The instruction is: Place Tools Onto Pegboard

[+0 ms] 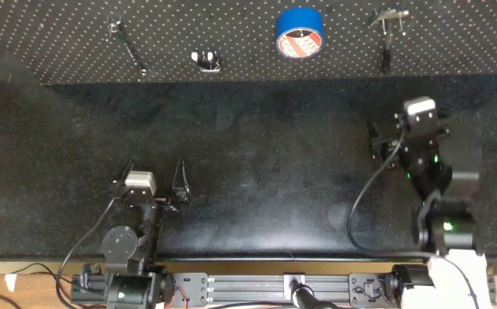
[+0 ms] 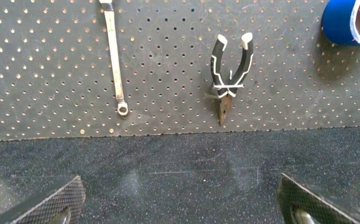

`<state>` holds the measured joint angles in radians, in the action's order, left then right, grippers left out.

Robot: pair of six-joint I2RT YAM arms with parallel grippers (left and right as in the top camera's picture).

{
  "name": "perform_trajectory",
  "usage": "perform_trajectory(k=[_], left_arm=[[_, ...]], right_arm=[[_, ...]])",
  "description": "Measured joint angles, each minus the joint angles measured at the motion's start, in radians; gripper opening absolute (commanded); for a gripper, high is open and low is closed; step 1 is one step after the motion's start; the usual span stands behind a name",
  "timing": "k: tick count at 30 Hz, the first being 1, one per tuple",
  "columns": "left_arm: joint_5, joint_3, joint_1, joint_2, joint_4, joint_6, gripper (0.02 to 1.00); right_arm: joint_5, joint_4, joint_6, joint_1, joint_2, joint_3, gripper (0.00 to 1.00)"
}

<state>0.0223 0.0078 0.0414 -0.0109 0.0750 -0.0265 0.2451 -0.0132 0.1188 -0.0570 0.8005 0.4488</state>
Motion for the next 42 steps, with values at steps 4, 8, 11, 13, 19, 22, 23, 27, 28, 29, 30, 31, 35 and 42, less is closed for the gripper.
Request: perform_trajectory(k=[4,8,11,13,19,22,23,27,28,29,30,31,35,42], left_arm=[[0.0,0.0,0.0,0.0,0.0,0.0,0.996],[0.0,0.0,0.0,0.0,0.0,0.0,0.996],[0.0,0.0,0.0,0.0,0.0,0.0,0.993],[0.0,0.0,0.0,0.0,0.0,0.0,0.996],[0.0,0.0,0.0,0.0,0.0,0.0,0.993],[0.0,0.0,0.0,0.0,0.0,0.0,0.993],[0.0,0.0,0.0,0.0,0.0,0.0,0.993],[0.0,0.0,0.0,0.0,0.0,0.0,0.993],[0.0,0.0,0.0,0.0,0.0,0.0,0.998],[0.0,0.0,0.0,0.0,0.0,0.0,0.993],[0.0,0.0,0.0,0.0,0.0,0.0,0.996],[0.0,0.0,0.0,0.0,0.0,0.0,0.993],[0.0,0.0,0.0,0.0,0.0,0.0,0.993],[0.0,0.0,0.0,0.0,0.0,0.0,0.996]], right_arm=[[0.0,0.274,-0.093,0.0,-0.238,-0.243,0.976],[0.0,0.359,-0.107,0.0,-0.418,-0.377,0.976],[0.0,0.366,-0.108,0.0,-0.523,-0.414,0.976],[-0.008,0.364,-0.108,0.0,-0.574,-0.435,0.976],[-0.091,0.051,-0.168,0.0,-0.785,-0.442,0.976],[-0.146,-0.044,-0.201,0.001,-0.791,-0.442,0.976],[-0.154,-0.047,-0.204,0.001,-0.792,-0.442,0.976],[-0.174,-0.049,-0.364,0.001,-0.724,-0.442,0.976],[-0.174,-0.05,-0.407,0.001,-0.719,-0.442,0.976],[-0.172,-0.047,-0.425,0.001,-0.745,-0.442,0.976],[-0.137,-0.041,-0.415,0.001,-0.78,-0.442,0.976],[-0.085,-0.039,-0.38,0.004,-0.788,-0.442,0.976],[0.027,-0.032,-0.145,0.06,-0.788,-0.442,0.976],[-0.044,-0.039,-0.126,0.06,-0.788,-0.442,0.976]])
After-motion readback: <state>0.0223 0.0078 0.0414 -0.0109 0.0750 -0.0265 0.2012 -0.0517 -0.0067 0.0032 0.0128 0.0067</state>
